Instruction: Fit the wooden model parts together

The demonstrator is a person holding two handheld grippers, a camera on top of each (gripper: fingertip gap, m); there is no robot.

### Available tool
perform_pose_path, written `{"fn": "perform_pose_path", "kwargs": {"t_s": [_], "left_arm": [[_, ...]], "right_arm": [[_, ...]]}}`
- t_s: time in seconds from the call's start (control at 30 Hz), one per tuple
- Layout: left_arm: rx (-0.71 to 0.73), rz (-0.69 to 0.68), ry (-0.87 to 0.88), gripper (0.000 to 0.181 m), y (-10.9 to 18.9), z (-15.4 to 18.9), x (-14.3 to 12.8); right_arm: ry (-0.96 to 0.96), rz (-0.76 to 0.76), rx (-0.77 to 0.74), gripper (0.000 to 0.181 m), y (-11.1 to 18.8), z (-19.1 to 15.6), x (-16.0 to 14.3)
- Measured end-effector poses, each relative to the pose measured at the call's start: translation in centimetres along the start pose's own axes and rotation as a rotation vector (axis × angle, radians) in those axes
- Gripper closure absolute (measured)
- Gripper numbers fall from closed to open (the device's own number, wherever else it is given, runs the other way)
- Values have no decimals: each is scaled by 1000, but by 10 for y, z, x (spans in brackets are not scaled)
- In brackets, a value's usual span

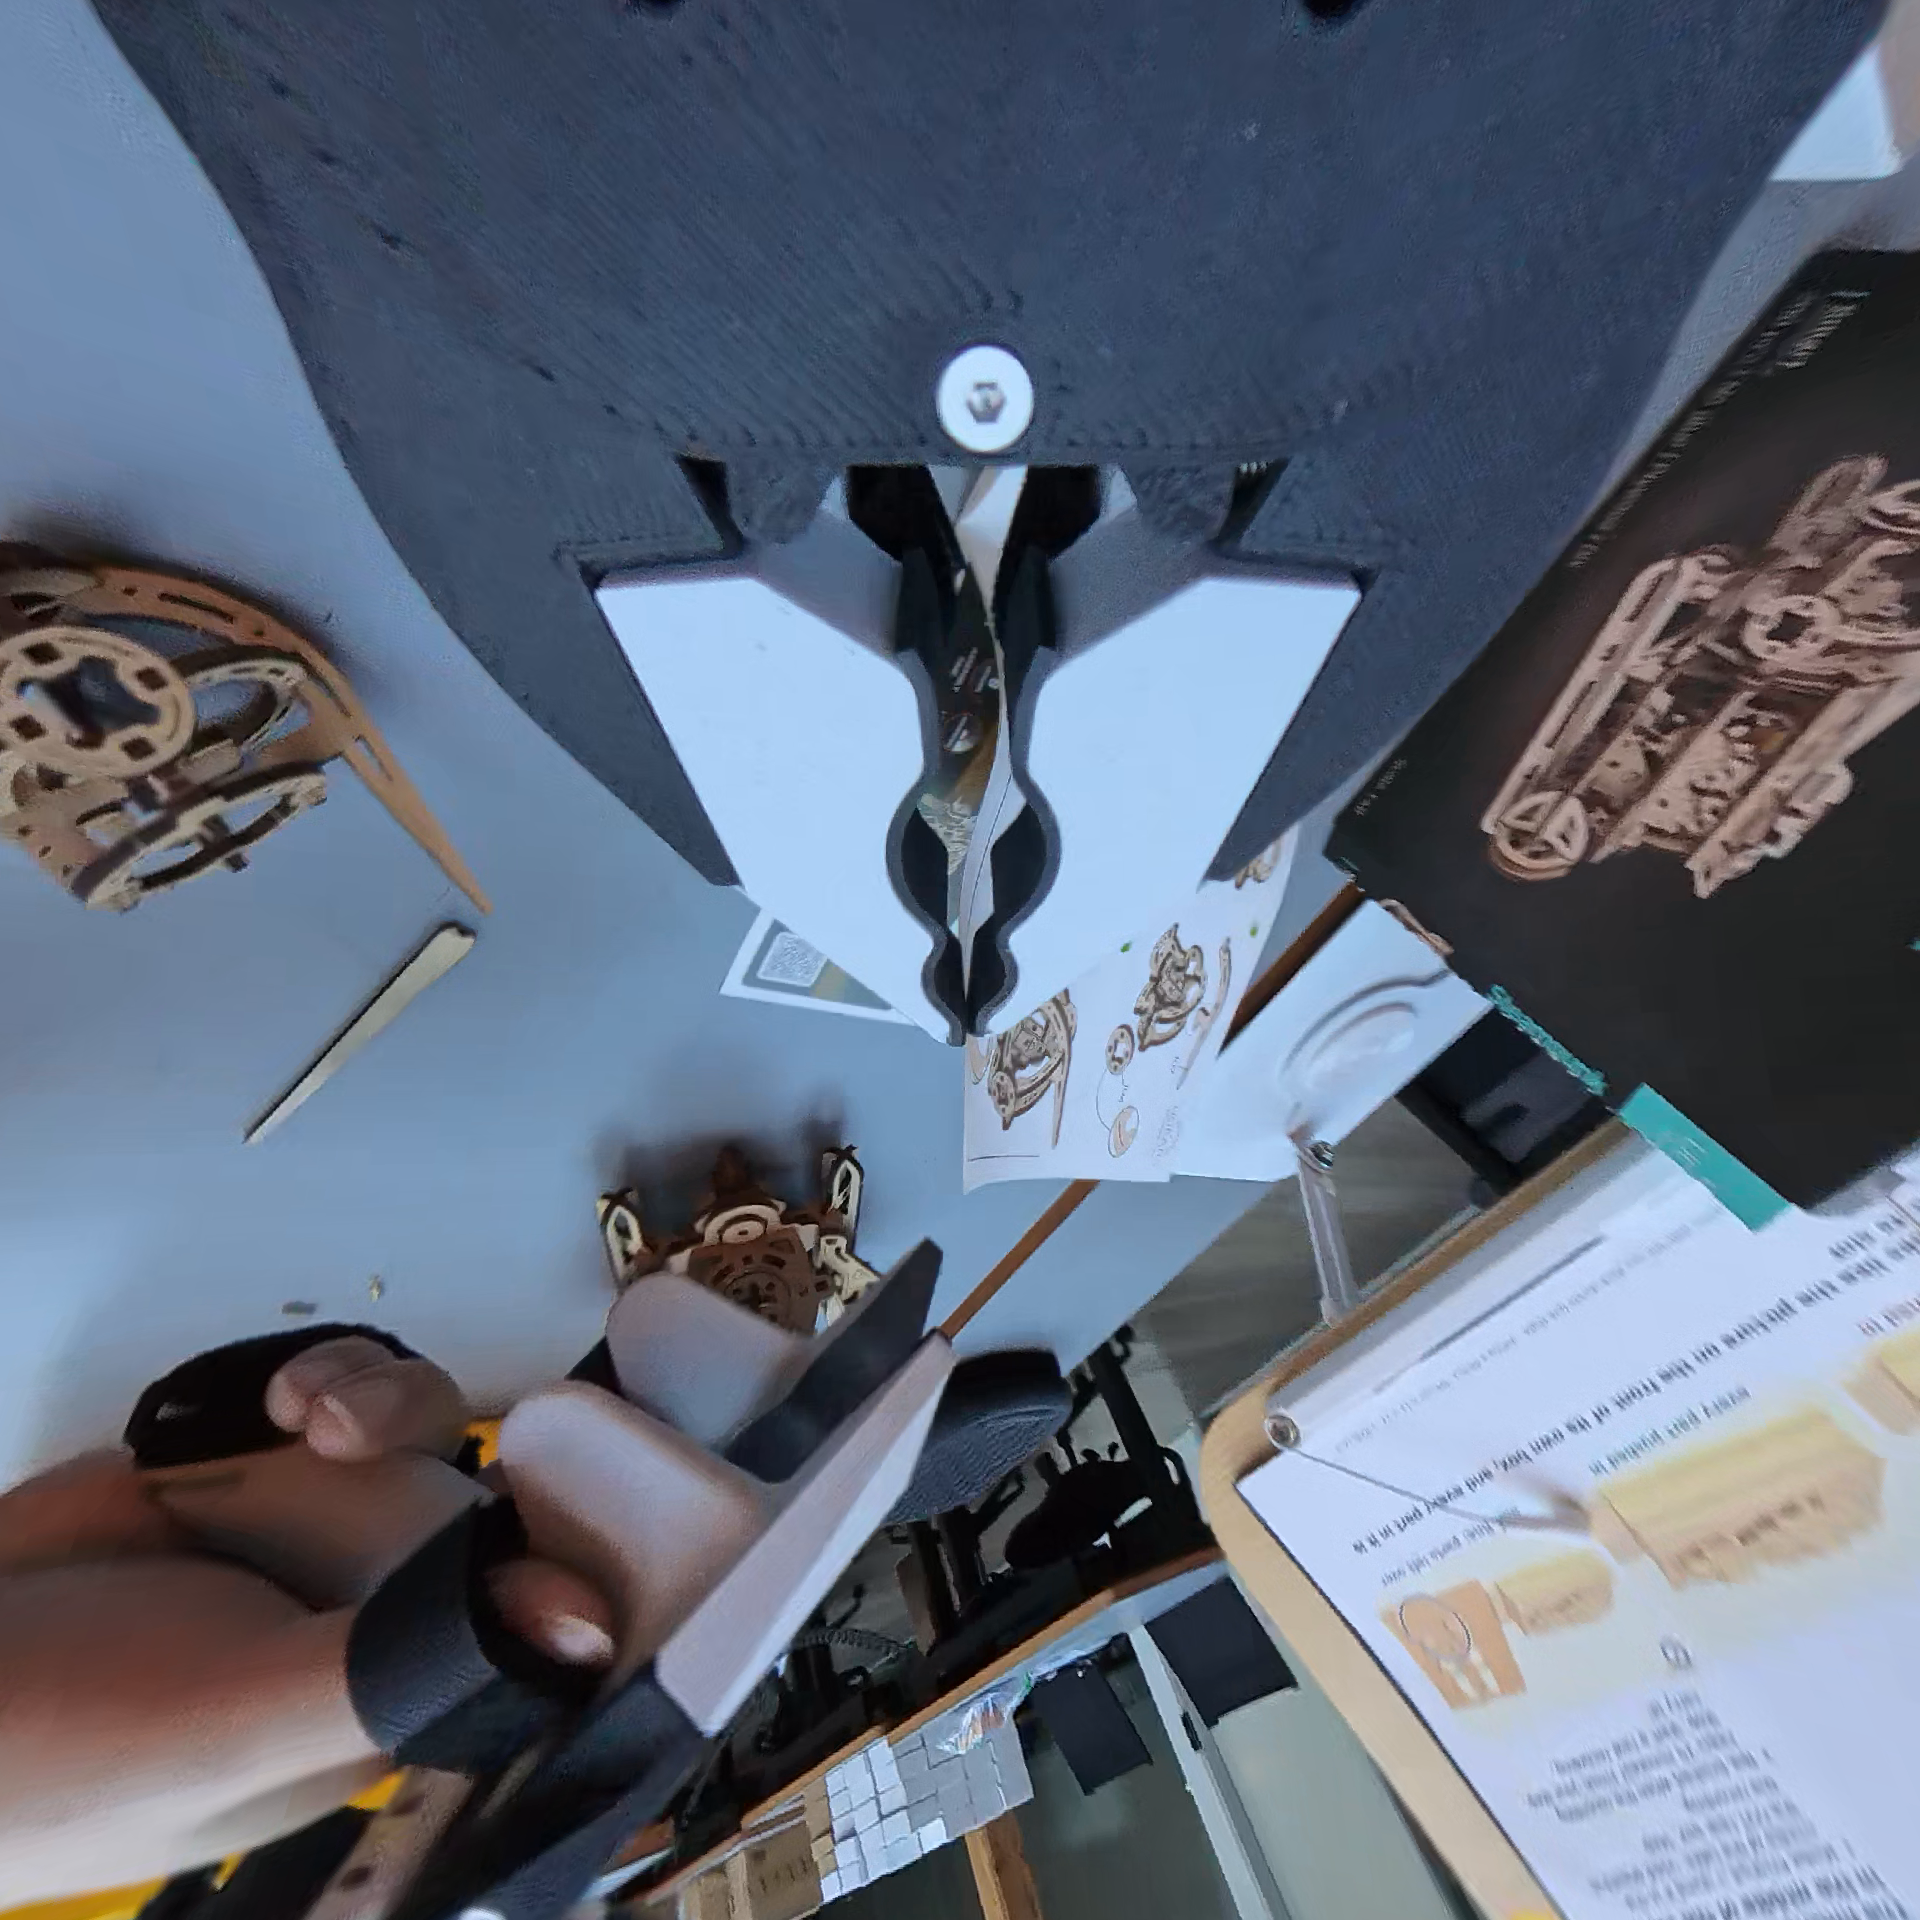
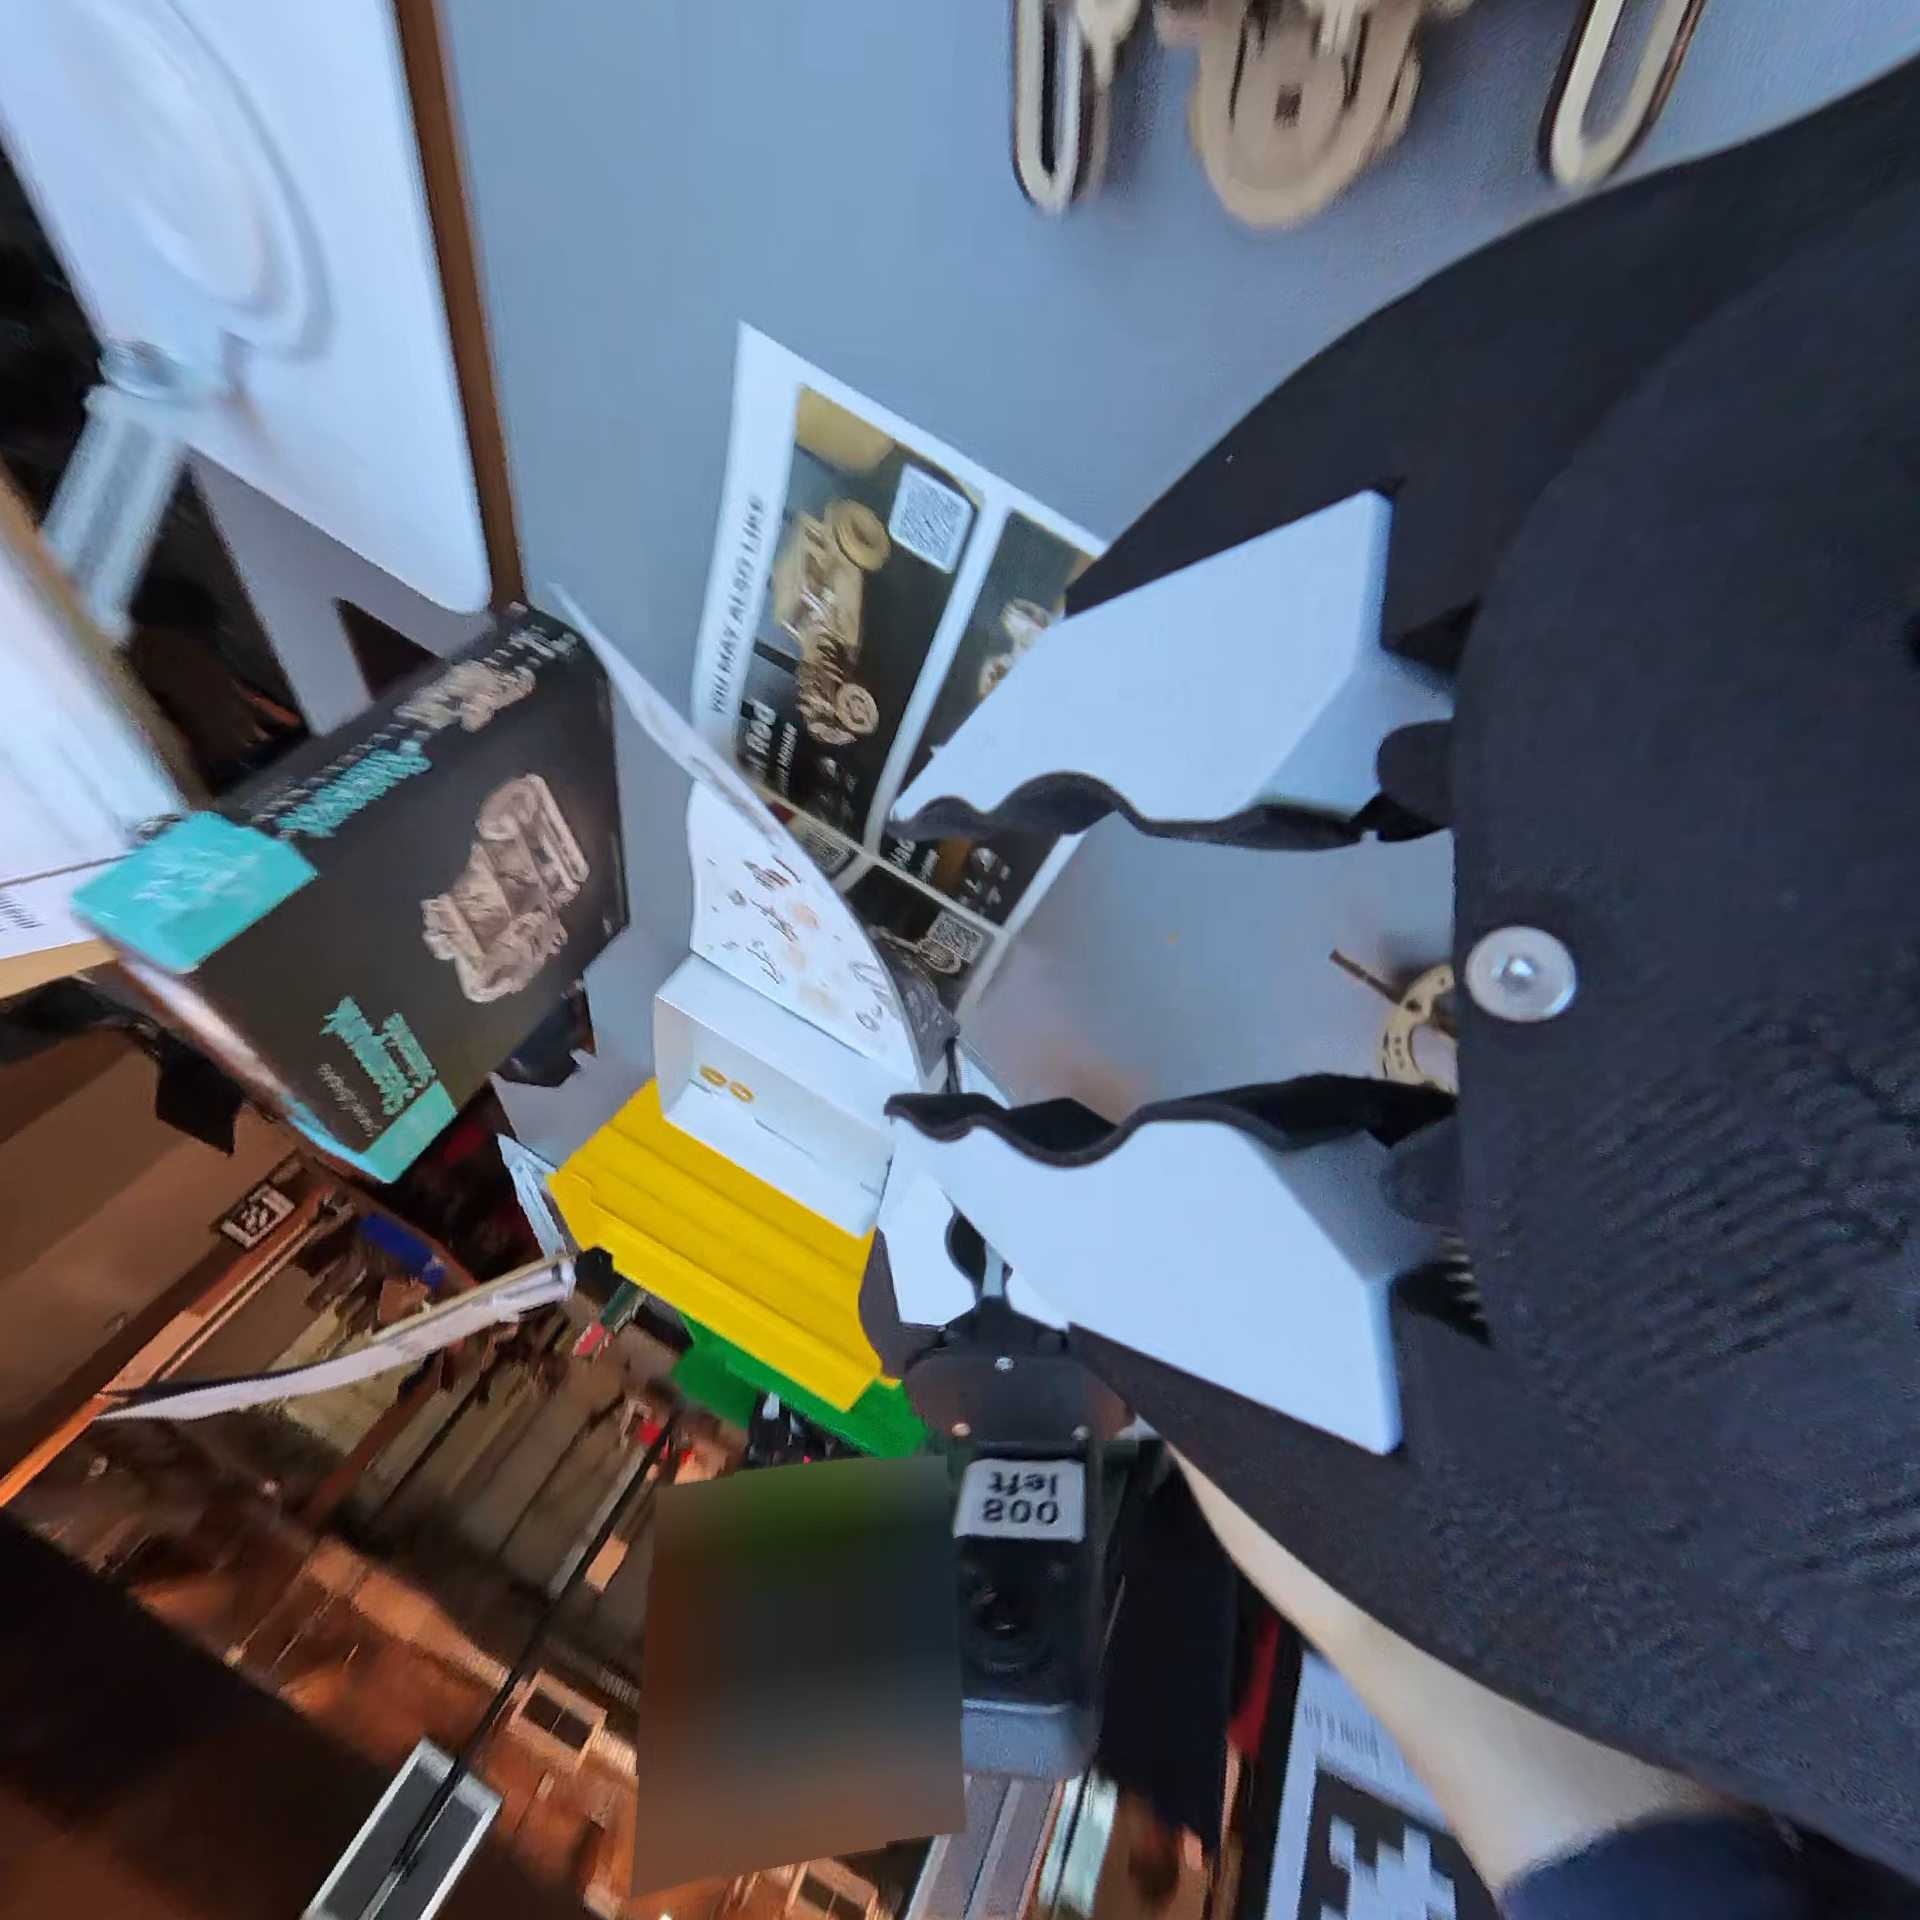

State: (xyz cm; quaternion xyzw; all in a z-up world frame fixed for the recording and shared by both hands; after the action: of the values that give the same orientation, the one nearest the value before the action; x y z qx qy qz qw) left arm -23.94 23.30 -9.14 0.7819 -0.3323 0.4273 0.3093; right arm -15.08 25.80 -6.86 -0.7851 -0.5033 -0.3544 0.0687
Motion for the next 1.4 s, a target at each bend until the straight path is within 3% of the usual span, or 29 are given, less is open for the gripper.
{"fn": "perform_pose_path", "kwargs": {"t_s": [0.03, 0.17, 0.27, 0.37, 0.47, 0.8, 1.4], "left_arm": [[21, -3, -46, 181, 1, 2, -1], [42, -10, -183, 181, 2, 13, -2], [82, -42, -379, 181, 1, 22, -4], [110, -50, -485, 181, -1, 30, -6], [99, -52, -470, 181, -1, 35, -8], [136, -116, -438, 142, 15, 19, -26], [136, -173, -479, 153, -1, 23, -39]], "right_arm": [[-42, -12, 2, 130, -4, 4, -4], [-163, -37, 46, 131, -17, 15, -18], [-263, -35, 127, 140, -19, 16, -21], [-273, -72, 147, 164, -21, 19, -27], [-262, -87, 156, 181, -22, 21, -31], [-295, -66, 164, 181, -19, 31, -27], [-325, -48, 194, 181, -16, 32, -23]]}}
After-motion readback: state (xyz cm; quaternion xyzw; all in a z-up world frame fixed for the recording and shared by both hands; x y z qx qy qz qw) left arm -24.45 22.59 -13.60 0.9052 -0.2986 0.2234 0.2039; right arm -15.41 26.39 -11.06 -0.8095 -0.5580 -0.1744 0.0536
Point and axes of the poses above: each gripper's, where its closed fingertips meet, y back along the fingers, x out of its top, z = x × y across the jaws, the point moved 3 cm from there along y, back along the fingers, and after that the axes turned 5 degrees about -y, right-handed, at the moved point
